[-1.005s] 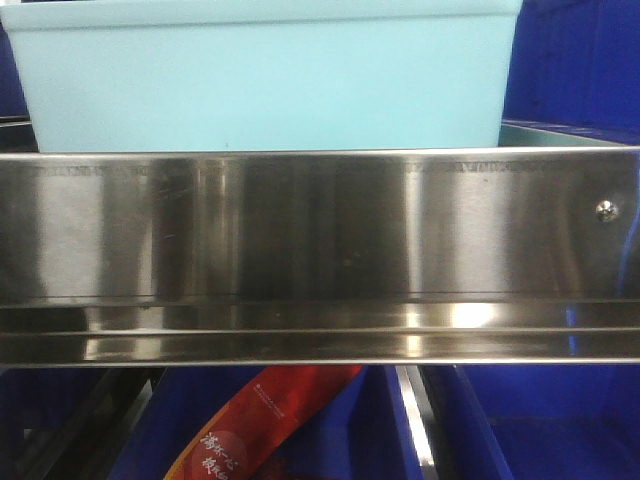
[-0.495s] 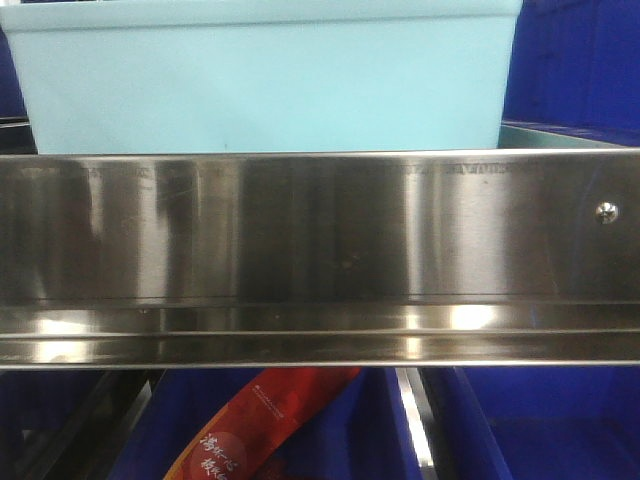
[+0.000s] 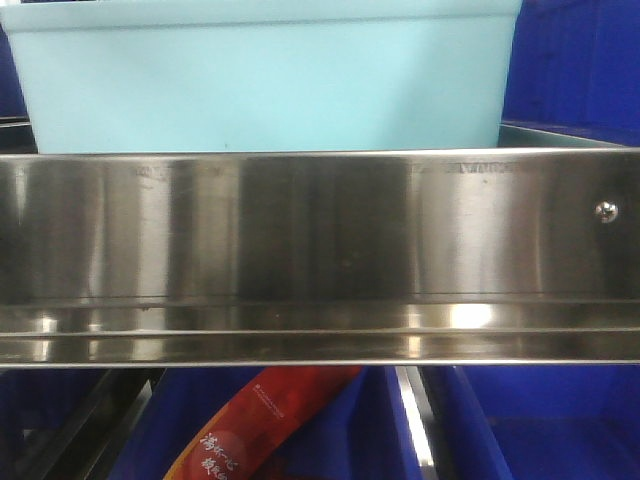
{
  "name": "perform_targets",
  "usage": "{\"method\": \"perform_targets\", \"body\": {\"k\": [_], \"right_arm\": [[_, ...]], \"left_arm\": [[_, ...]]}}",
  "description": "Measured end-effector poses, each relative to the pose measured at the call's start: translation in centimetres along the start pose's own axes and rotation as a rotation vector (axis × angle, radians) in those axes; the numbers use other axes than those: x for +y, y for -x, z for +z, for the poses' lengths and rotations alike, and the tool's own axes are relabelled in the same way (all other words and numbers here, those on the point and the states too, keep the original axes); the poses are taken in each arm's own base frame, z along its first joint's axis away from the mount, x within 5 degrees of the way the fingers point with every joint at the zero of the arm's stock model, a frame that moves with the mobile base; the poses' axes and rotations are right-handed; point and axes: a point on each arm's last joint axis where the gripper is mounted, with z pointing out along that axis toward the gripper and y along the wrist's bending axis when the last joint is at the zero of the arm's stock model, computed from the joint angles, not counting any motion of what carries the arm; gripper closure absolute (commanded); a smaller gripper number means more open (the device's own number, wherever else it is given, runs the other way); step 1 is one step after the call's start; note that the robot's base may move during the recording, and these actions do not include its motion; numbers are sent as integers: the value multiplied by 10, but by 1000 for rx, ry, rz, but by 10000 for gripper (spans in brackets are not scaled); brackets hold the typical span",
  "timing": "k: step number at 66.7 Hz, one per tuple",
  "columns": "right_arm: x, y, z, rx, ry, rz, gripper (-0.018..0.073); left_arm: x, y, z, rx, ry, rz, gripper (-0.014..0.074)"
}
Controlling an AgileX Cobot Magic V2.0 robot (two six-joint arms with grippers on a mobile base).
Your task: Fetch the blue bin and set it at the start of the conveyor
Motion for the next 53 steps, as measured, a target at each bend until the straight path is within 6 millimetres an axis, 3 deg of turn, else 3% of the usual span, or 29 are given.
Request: {"method": "perform_targets", "body": {"k": [17,27,40,53], "right_arm": [[-5,39,67,234,-14,94,12],[-11,55,102,336,-55,130,12],[-14,59,148,417,-62,149,12],[-16,38,198,531,-68,157,12]], "left_arm": [[6,46,49,163,10,-43,120],[16,60,82,274,80,-62,120],[23,58,132,386,98,-67,120],[26,42,179,471,99,-85,120]]}}
